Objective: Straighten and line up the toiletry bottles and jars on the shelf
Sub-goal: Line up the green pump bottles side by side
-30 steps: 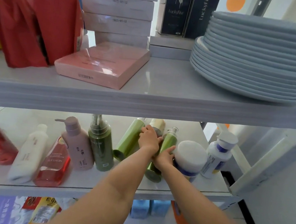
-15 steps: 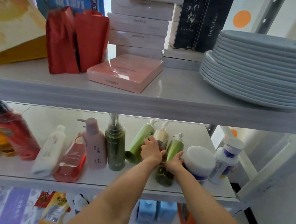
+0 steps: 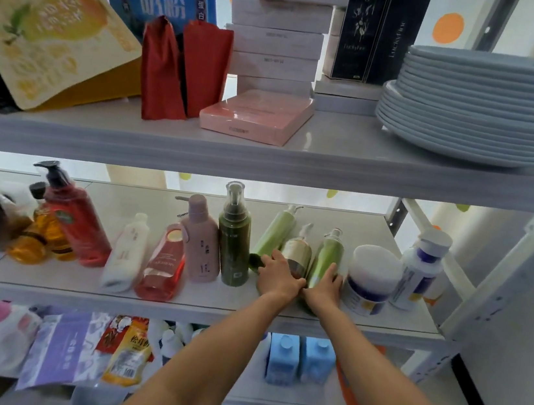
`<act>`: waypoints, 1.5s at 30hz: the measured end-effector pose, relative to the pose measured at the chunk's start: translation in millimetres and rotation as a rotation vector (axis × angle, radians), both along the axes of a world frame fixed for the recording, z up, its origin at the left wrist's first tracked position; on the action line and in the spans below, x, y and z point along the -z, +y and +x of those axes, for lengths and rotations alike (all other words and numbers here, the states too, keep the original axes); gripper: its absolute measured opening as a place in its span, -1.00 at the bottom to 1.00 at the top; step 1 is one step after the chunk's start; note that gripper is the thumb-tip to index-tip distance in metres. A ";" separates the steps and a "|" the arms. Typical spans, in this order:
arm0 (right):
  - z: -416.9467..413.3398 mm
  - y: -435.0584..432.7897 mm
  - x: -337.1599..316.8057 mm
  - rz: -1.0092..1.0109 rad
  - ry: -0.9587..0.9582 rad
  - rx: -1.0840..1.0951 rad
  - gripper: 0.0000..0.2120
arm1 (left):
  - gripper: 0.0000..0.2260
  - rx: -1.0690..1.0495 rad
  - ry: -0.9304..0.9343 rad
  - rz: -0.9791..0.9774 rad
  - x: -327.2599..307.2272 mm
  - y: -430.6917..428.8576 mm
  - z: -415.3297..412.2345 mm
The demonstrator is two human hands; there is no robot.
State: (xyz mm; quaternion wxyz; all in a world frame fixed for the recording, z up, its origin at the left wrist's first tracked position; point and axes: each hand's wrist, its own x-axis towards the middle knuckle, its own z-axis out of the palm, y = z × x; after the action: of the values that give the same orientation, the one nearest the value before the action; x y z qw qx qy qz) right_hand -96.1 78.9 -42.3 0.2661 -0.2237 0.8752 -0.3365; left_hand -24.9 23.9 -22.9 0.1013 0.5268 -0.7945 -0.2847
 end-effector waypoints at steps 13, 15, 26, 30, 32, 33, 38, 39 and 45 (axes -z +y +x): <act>7.0 24.5 17.5 -0.261 -0.228 0.073 0.03 | -0.14 -0.163 0.077 0.362 5.7 2.0 12.1; 4.4 27.7 16.4 -0.348 -0.316 0.116 -0.09 | -0.20 -0.188 0.117 0.373 8.7 2.1 11.0; 18.9 24.0 -22.8 -0.354 0.271 0.158 -0.60 | -0.45 -0.303 0.403 0.210 14.8 28.3 34.5; 17.2 14.7 -41.3 -0.343 0.006 0.055 -0.43 | -0.50 -0.305 0.537 0.227 6.9 35.2 22.6; 7.9 10.5 -47.6 -0.317 -0.175 0.058 -0.33 | -0.51 -0.277 0.573 0.230 2.2 40.8 16.2; 3.6 9.1 -51.7 -0.323 -0.250 0.071 -0.28 | -0.52 -0.262 0.588 0.233 0.9 43.1 13.2; -17.4 7.6 -63.5 -0.244 -0.302 0.179 -0.13 | -0.58 -0.125 0.654 0.266 -0.5 55.1 -2.1; -19.4 7.2 -64.6 -0.226 -0.273 0.204 -0.16 | -0.58 -0.067 0.674 0.282 -0.9 54.5 -1.8; -28.2 16.8 -70.6 -0.257 -0.102 0.190 -0.28 | -0.23 0.256 0.350 0.082 14.6 45.8 4.7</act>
State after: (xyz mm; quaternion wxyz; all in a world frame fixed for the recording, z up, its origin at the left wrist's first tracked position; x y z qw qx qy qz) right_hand -124.2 95.7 28.3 0.2466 -0.1549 0.8275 -0.4801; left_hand -20.2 69.7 -37.5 0.1791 0.3681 -0.8128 -0.4145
